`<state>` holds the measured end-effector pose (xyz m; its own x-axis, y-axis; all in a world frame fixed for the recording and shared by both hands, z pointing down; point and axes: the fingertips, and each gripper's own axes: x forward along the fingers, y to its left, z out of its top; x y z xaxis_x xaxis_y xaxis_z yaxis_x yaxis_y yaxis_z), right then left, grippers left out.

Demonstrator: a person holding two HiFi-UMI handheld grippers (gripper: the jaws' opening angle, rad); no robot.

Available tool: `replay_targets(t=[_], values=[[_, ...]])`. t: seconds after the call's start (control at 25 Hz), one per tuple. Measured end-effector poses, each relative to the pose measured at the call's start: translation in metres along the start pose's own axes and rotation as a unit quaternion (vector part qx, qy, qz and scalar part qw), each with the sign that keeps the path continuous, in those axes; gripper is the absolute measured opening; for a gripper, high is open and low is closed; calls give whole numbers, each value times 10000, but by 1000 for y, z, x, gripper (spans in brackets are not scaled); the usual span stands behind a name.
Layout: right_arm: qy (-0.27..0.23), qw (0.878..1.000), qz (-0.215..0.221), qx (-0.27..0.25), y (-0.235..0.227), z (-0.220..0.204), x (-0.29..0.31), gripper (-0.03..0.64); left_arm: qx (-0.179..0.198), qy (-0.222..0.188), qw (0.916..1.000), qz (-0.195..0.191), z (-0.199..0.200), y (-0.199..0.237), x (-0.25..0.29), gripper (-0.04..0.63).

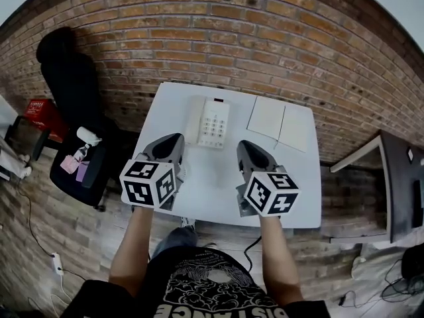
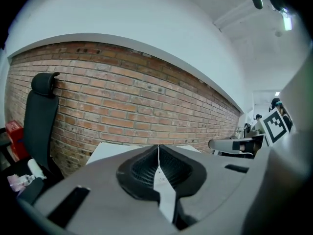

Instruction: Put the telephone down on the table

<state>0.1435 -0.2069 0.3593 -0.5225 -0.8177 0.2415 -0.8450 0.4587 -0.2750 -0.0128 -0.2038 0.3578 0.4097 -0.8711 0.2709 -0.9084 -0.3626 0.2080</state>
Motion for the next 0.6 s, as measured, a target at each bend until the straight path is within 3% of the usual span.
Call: replay_targets(t=[0.16,0.6], values=[[-71,10000,9,-66,5,2,-10,3,154,-42,9998,-78,0,-11,-7,8],[-112,9999,32,-36,10,-2,-25,3,151,-55,9998,-156,-7,-22,-19,6]])
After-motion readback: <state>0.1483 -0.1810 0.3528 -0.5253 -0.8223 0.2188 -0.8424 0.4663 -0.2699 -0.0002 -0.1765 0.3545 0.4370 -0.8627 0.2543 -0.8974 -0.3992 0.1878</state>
